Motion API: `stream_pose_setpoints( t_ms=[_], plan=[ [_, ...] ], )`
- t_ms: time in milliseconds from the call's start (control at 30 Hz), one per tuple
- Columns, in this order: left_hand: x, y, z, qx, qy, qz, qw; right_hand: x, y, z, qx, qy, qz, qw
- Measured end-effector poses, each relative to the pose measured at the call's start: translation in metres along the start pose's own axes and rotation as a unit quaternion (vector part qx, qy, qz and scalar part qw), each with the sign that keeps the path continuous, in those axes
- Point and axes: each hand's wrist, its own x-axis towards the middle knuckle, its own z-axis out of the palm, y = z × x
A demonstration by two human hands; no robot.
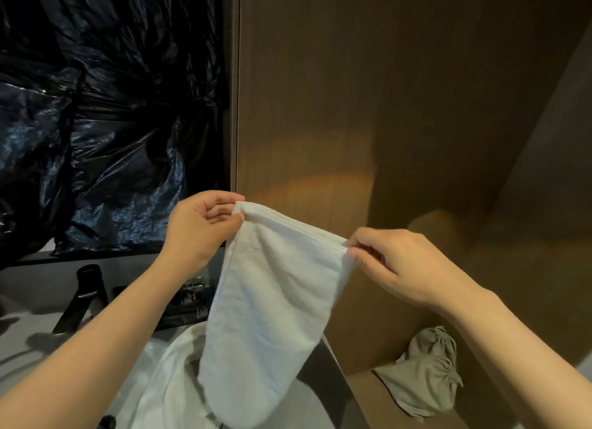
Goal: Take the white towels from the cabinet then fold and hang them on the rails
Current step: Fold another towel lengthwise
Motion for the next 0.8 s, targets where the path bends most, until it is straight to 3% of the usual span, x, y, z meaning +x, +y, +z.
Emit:
stream_pose_setpoints(
  t_ms=[167, 267, 400, 533, 667, 800],
  plan=[
    [0.003, 0.008, 0.006, 0.004, -0.002, 0.01, 1.0, -0.005, 0.01, 0.016, -0.026, -0.013, 0.0, 1.0],
    [0.007, 0.013, 0.006, -0.004, -0.002, 0.018, 1.0, -0.002, 0.013, 0.008, 0.083, 0.073, 0.027, 0.994],
    [0.007, 0.015, 0.003, -0.02, -0.006, 0.023, 1.0, 0.004, 0.005, -0.001, 0.221, 0.225, 0.05, 0.948],
    [0.001, 0.018, 0.008, -0.038, -0.005, 0.018, 0.999, 0.007, -0.001, 0.002, 0.272, 0.289, 0.1, 0.912],
    [-0.004, 0.026, 0.011, -0.066, -0.005, 0.024, 0.998, 0.0, 0.004, 0.0, 0.234, 0.257, 0.123, 0.929],
    [-0.013, 0.039, 0.015, -0.074, -0.039, 0.032, 0.996, -0.011, 0.01, -0.006, 0.169, 0.149, 0.149, 0.963]
  ],
)
